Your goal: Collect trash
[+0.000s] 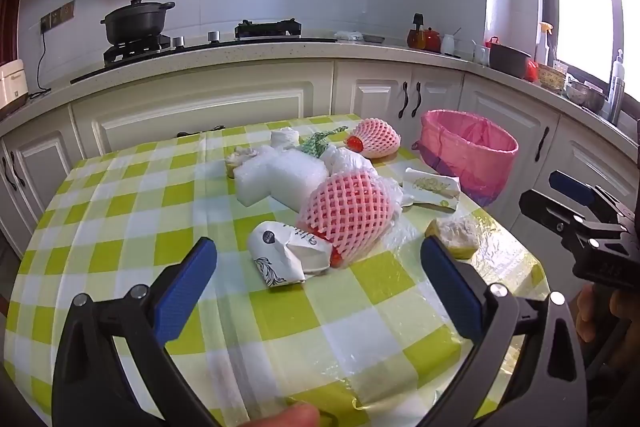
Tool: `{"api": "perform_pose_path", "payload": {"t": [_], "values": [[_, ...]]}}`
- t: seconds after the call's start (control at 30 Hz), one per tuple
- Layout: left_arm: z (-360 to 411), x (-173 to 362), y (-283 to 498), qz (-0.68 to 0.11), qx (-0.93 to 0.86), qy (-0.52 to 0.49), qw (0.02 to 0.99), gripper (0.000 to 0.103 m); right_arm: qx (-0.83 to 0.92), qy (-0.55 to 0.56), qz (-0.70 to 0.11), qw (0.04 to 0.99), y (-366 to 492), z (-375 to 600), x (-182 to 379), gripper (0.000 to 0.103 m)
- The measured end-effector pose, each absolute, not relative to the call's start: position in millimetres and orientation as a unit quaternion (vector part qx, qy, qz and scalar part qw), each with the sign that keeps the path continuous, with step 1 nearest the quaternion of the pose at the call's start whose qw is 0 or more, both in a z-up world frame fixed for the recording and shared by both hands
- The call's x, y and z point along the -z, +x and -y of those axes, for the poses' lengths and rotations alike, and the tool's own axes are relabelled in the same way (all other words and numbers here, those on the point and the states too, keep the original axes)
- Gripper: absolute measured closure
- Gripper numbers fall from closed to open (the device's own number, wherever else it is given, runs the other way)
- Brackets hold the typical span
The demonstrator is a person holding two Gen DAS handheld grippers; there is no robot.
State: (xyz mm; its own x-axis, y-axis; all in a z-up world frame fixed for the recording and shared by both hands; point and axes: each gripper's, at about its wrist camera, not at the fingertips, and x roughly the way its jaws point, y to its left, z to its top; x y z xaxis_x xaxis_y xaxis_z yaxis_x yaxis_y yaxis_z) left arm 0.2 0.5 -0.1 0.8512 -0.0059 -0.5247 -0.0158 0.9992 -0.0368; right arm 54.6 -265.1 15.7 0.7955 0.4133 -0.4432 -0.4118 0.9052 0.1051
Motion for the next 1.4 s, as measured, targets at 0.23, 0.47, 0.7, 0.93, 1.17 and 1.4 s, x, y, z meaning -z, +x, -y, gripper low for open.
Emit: {"api": "perform_pose_path", "payload": {"t": [0.23, 0.47, 0.7, 0.93, 1.17, 1.4], "values": [[-0.2, -0.2, 0.1, -0.27, -0.005, -0.016, 0.963, 0.004, -0.214, 0.004, -0.231, 0.949, 55.7, 266.7, -17.1, 0.006], [0.0, -0.1, 0.2, -0.27, -0.004, -0.017, 0.963, 0.004, -0.212, 0.002, -0.23, 0.95, 60.0, 261.8, -17.1, 0.006], [0.2, -0.1, 0.4, -0.27, -0.005, -0.016, 0.963, 0.004, -0.212, 0.0, -0.23, 0.95, 60.1, 264.5, -15.1, 0.006], [0.7, 0.7, 4.6, -0.268, -0.006, -0.015, 0.963, 0.004, -0.212, -0.001, -0.229, 0.95, 59.8, 264.2, -14.4, 0.006], [2.1, 0.9, 7.1, -0.268, -0.006, -0.014, 0.963, 0.004, -0.212, -0.002, -0.23, 0.95, 59.3, 263.7, -14.4, 0.006], [1.1, 0.7, 5.4, -0.268, -0.006, -0.016, 0.963, 0.004, -0.211, -0.002, -0.23, 0.95, 59.8, 263.8, -14.5, 0.006]]}}
